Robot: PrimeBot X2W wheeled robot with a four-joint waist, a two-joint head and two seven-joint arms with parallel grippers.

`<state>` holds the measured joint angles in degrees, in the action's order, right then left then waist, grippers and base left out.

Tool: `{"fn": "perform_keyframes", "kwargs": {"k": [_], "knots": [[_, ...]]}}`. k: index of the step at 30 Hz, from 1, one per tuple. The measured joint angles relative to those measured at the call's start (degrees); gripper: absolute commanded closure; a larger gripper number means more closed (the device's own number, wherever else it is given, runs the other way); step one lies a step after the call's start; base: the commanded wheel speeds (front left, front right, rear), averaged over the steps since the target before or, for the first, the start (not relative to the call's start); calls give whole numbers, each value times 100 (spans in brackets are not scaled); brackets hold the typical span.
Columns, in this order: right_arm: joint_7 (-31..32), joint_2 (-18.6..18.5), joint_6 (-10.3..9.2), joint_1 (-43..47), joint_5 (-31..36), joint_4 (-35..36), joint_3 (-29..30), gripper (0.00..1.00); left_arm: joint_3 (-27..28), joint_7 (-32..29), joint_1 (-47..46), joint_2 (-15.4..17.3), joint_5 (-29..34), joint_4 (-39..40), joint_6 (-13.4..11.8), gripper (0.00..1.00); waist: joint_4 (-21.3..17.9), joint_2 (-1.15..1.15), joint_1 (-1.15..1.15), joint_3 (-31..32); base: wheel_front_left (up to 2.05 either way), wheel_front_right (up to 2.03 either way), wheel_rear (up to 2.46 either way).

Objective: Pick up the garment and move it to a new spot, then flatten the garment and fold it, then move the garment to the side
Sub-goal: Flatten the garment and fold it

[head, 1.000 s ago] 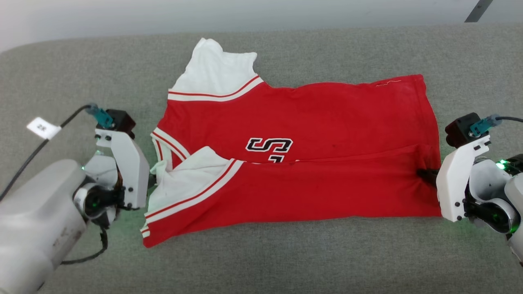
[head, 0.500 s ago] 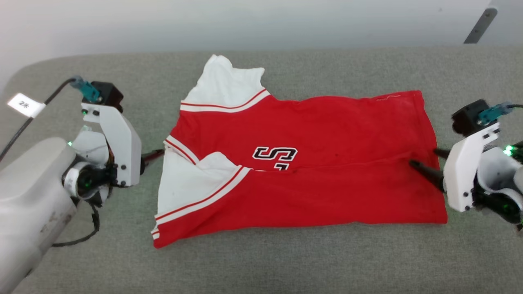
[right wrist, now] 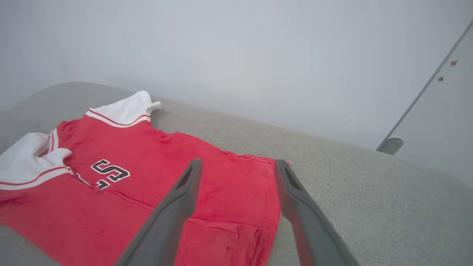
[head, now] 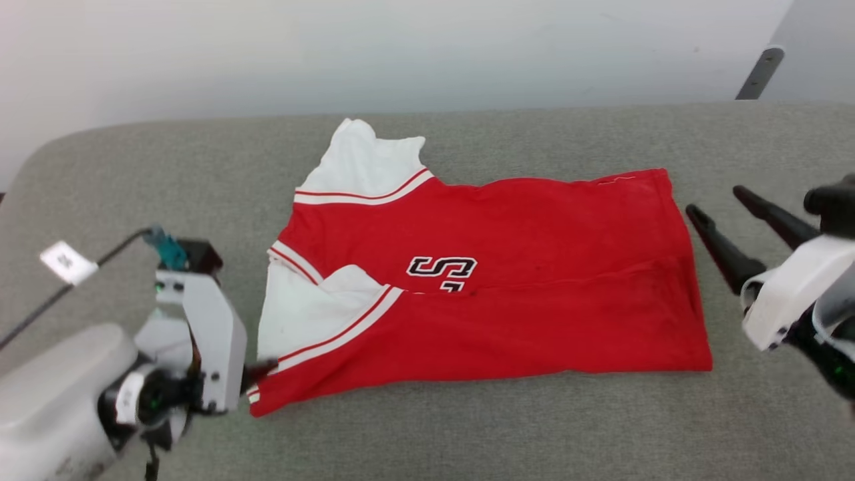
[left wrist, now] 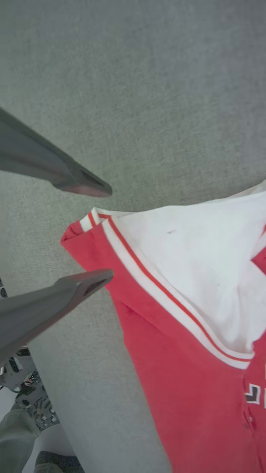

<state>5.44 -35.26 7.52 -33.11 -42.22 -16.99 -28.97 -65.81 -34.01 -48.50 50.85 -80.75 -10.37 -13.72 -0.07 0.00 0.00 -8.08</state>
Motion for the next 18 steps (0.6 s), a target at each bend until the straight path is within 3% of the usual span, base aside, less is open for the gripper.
{"fn": "perform_keyframes", "kwargs": {"k": [4,8,18], "knots": [[-81,321,0,599,443,476,748,0,-40,-76,249,104,-159,107,-200,0,-124,0,0,20,0,0,0],[220,672,0,1217,811,1040,1460,0,-83,-67,430,118,-225,-46,-236,0,-256,0,0,-3,0,0,0],[1098,1416,0,2229,1438,2401,2524,0,89,288,638,-254,-499,-1139,227,0,-478,0,0,-180,0,0,0]]}}
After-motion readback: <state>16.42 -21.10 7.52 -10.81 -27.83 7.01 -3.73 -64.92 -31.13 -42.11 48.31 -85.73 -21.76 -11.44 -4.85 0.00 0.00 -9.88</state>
